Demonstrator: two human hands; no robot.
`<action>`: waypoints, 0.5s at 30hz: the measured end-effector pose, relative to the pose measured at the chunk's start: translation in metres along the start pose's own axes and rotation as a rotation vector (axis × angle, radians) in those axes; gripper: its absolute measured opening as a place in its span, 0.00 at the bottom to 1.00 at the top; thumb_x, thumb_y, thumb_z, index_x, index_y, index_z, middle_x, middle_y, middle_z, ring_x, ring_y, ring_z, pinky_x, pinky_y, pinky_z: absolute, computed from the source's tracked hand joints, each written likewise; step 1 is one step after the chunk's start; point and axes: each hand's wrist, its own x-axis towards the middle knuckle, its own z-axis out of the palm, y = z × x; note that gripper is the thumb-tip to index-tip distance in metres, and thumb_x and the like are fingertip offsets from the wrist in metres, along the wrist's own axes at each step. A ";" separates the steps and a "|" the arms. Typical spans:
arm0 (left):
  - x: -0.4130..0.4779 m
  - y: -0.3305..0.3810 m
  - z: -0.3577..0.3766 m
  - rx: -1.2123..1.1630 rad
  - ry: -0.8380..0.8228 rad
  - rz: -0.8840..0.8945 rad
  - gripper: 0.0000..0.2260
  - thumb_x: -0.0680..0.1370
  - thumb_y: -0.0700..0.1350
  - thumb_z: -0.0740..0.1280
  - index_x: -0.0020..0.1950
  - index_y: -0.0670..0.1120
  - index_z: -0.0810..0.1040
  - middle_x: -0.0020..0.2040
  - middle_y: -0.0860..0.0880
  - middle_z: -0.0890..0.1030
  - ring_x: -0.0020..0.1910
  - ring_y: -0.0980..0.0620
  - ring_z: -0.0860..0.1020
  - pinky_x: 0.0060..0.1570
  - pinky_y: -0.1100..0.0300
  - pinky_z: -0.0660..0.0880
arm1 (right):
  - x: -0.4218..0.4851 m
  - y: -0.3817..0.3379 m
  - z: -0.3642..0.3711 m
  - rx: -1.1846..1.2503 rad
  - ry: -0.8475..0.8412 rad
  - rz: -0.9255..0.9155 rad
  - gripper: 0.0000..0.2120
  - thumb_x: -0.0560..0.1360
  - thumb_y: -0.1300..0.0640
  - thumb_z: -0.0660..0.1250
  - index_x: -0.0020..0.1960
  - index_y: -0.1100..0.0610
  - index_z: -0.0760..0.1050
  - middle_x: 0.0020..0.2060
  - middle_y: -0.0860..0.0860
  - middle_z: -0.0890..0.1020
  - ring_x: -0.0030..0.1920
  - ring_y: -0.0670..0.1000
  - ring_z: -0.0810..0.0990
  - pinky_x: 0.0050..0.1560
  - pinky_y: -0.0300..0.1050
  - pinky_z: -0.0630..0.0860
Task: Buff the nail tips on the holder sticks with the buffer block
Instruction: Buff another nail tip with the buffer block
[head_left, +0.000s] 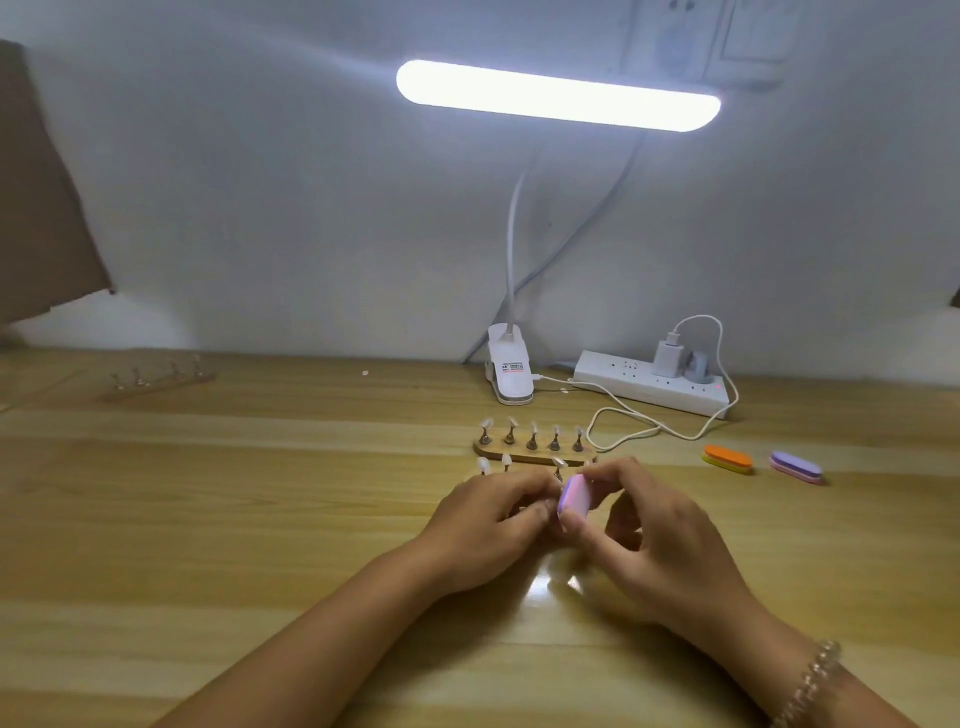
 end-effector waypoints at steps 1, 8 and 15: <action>0.000 0.000 0.000 0.005 0.000 0.000 0.07 0.81 0.47 0.62 0.50 0.53 0.80 0.45 0.57 0.82 0.49 0.54 0.79 0.54 0.48 0.75 | 0.002 0.002 0.000 -0.005 0.013 0.021 0.12 0.71 0.44 0.71 0.51 0.45 0.74 0.43 0.39 0.80 0.35 0.45 0.78 0.39 0.51 0.77; -0.001 0.001 0.000 0.067 -0.010 -0.006 0.07 0.80 0.49 0.59 0.50 0.56 0.77 0.43 0.61 0.78 0.46 0.56 0.75 0.53 0.50 0.75 | 0.000 0.002 0.000 -0.070 0.011 -0.031 0.14 0.70 0.38 0.70 0.50 0.45 0.76 0.41 0.38 0.79 0.38 0.44 0.76 0.38 0.45 0.74; 0.000 -0.001 0.002 0.098 -0.003 -0.001 0.08 0.80 0.48 0.59 0.44 0.60 0.72 0.38 0.66 0.75 0.40 0.63 0.72 0.47 0.54 0.71 | -0.001 0.004 0.002 -0.152 0.022 -0.076 0.15 0.69 0.36 0.67 0.46 0.46 0.74 0.40 0.39 0.77 0.40 0.39 0.72 0.36 0.38 0.70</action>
